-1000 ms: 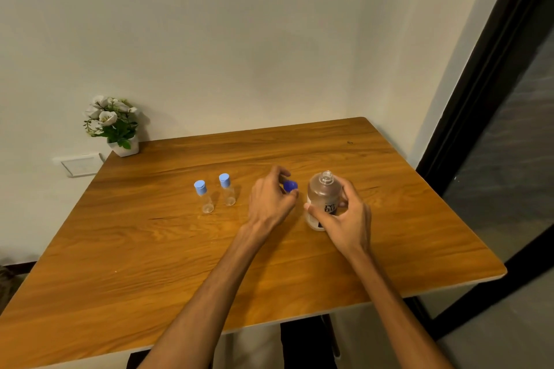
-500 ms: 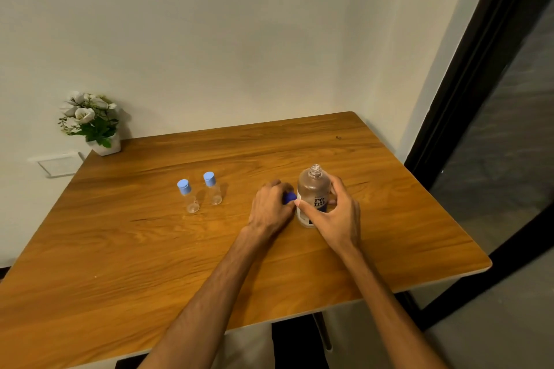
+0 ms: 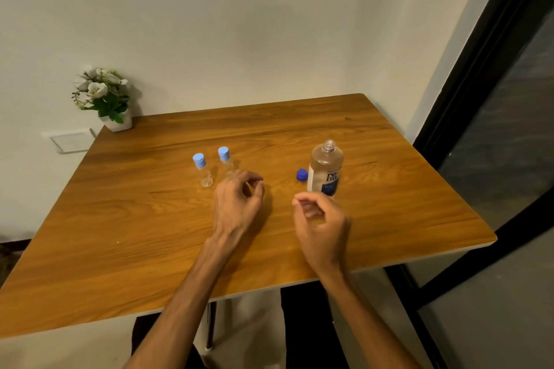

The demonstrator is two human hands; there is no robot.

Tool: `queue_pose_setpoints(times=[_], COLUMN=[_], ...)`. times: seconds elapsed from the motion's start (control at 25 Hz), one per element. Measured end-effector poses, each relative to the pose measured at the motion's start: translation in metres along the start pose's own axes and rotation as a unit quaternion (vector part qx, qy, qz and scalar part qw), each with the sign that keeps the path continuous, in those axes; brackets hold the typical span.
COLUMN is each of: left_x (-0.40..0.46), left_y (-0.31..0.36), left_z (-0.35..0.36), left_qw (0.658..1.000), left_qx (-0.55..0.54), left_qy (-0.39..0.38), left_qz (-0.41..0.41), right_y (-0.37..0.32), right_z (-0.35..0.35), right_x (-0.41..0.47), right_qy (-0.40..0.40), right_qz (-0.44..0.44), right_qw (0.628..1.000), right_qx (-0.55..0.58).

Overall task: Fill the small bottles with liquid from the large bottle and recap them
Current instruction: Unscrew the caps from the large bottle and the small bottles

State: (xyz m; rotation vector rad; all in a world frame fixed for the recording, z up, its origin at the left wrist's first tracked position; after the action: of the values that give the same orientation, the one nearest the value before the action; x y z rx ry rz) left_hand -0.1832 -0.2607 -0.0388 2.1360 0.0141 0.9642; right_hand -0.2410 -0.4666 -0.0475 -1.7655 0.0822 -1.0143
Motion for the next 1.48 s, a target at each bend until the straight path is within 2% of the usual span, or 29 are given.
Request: queue_pose_setpoints(times=[0.12,0.24,0.36,0.48,0.64,0.84,1.0,1.08,1.2,1.32,1.4,1.48], left_x=[0.015,0.047,0.079,0.087,0.082,0.050,0.028,0.018,0.002,-0.003,-0.001,0.003], left_y=[-0.007,-0.009,-0.020,-0.034,-0.026,0.005,0.007,0.007,0.013,0.005,-0.002,-0.006], left_z=[-0.029,-0.038,-0.026,-0.012,-0.014,-0.011,-0.018,-0.013,-0.001,-0.002,-0.007,-0.015], left_qw=[0.997,0.982,0.960,0.943,0.958,0.981,0.997,0.999,0.998,0.994,0.994,0.994], left_qx=[0.058,0.161,0.255,0.292,0.233,0.119,0.067,0.014,-0.051,-0.086,-0.089,-0.077], left_qy=[0.051,0.066,-0.012,-0.088,-0.063,-0.048,0.030,0.025,-0.031,-0.051,-0.030,0.028], left_qz=[0.012,0.077,0.114,0.129,0.151,0.145,0.026,-0.031,-0.029,-0.048,-0.065,-0.067], right_y=[-0.013,-0.007,0.003,0.009,0.012,0.014,0.014,0.010,0.011,0.014,0.016,0.015], right_z=[0.061,0.126,0.176,0.207,0.198,0.141,0.105,0.100,0.095,0.091,0.091,0.093], right_x=[-0.012,-0.006,0.001,-0.002,0.003,0.000,-0.012,-0.021,-0.020,-0.015,-0.013,-0.014], right_qy=[-0.103,-0.186,-0.216,-0.244,-0.215,-0.172,-0.156,-0.174,-0.153,-0.139,-0.134,-0.132], right_qz=[0.025,0.074,0.088,0.073,0.055,0.016,-0.014,-0.035,-0.017,-0.001,0.013,0.010], right_qw=[0.994,0.979,0.967,0.961,0.970,0.982,0.984,0.981,0.985,0.988,0.988,0.988], right_qx=[0.010,-0.049,-0.100,-0.110,-0.101,-0.078,-0.082,-0.080,-0.081,-0.074,-0.071,-0.076])
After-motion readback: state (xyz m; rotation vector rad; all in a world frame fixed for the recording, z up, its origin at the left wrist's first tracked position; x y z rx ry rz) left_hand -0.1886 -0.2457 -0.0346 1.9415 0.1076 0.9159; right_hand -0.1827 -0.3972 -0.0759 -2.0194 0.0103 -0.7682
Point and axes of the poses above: each hand's wrist, its own x-axis towards the middle knuckle, its own z-axis out of the palm, y = z × x, the point moved 8 cm from there along x, towards the middle knuckle, and after that the axes turned 15 degrees about y, right-handed, at the moved point
